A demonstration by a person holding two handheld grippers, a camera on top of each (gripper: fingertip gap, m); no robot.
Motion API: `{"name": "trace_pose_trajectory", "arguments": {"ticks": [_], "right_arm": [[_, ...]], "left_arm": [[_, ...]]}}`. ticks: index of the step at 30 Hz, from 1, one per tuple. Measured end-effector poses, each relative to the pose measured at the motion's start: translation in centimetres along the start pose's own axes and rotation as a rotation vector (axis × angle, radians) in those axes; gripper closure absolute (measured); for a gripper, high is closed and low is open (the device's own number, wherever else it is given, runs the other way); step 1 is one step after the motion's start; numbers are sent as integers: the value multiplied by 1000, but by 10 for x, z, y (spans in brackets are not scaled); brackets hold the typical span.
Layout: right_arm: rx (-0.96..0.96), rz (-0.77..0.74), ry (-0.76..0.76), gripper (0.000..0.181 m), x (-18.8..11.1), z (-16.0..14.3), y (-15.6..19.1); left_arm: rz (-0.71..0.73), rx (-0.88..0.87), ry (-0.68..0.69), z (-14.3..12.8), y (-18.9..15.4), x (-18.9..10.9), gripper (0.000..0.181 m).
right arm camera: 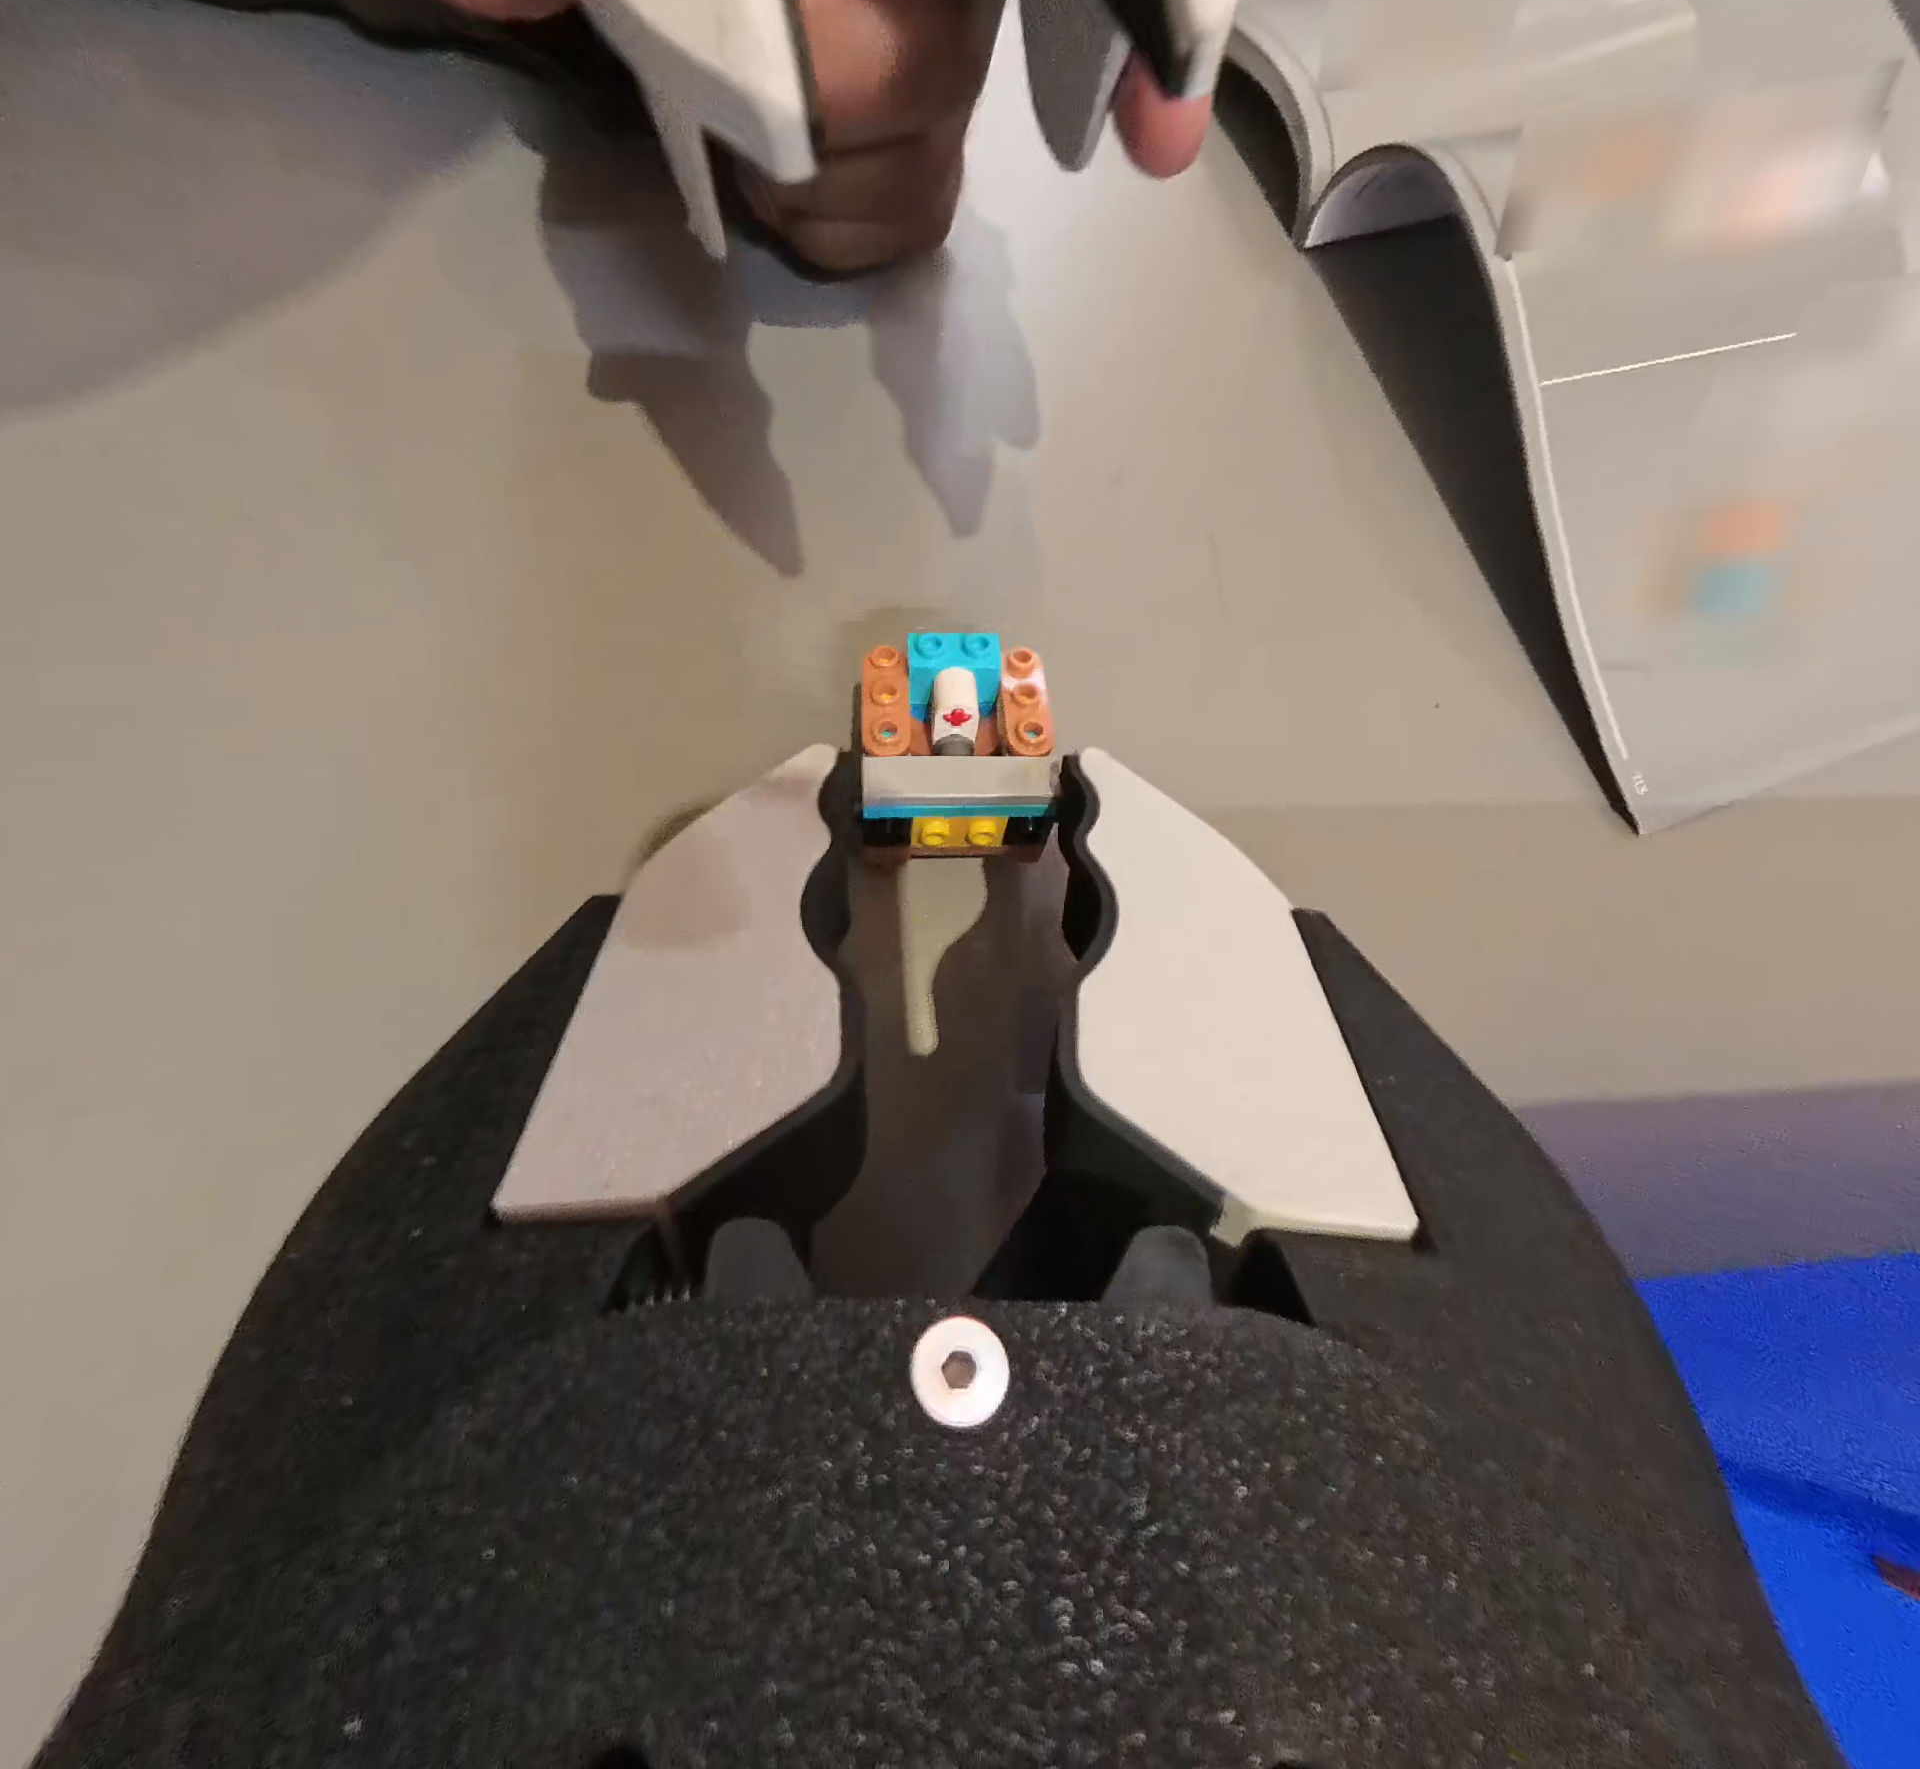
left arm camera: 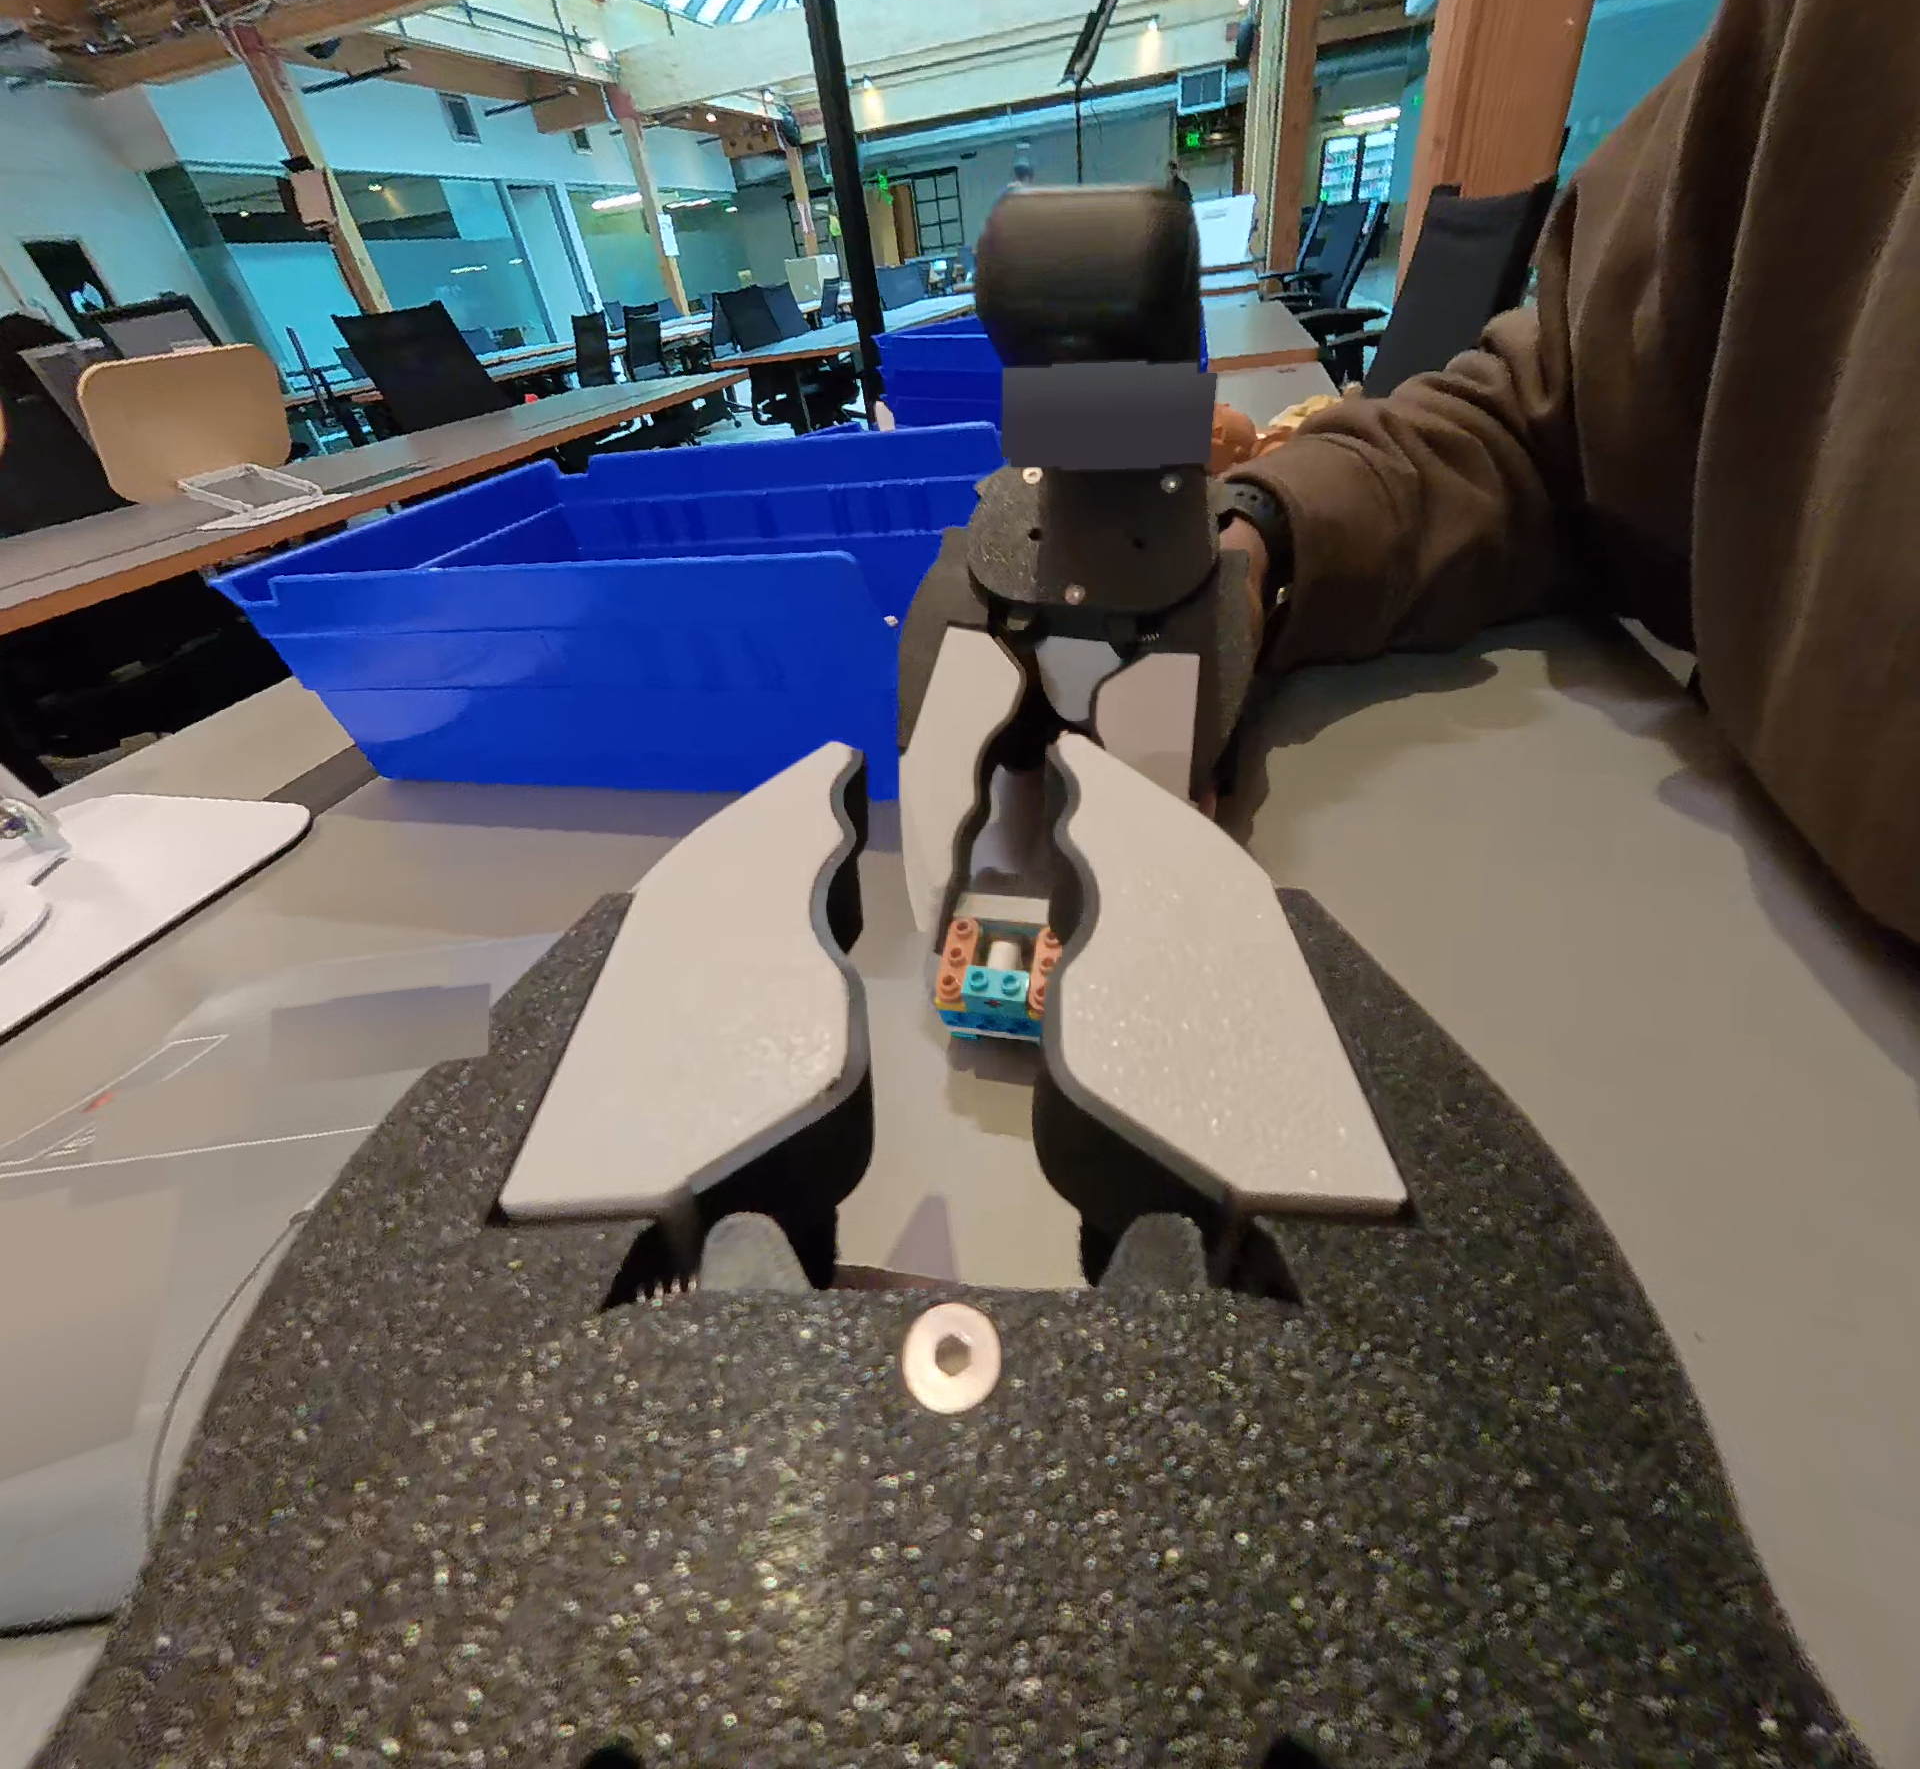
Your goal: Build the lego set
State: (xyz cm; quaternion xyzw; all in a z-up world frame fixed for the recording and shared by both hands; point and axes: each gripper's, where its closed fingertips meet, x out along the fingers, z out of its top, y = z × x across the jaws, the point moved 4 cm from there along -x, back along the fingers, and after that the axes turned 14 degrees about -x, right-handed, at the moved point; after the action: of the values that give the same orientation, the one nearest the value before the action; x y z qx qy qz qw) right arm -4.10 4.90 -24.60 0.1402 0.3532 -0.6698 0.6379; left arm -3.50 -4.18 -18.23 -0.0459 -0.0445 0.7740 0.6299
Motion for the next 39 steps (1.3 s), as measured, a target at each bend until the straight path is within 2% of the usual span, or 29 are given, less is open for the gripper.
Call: {"name": "trace_pose_trajectory", "arguments": {"ticks": [16,21,29,39], "right_arm": [[-5,12,59,143,5,-4,2],[-3,-6,21,141,2,-2,1],[3,-11,-122,136,-11,6,0],[-46,-21,-118,138,-11,7,4]], "left_arm": [[24,-20,-21,2,4,-2,150],[45,-8,-17,2,7,-3,150],[88,37,18,-1,11,-2,150],[164,88,58,-5,22,-3,150]]}}
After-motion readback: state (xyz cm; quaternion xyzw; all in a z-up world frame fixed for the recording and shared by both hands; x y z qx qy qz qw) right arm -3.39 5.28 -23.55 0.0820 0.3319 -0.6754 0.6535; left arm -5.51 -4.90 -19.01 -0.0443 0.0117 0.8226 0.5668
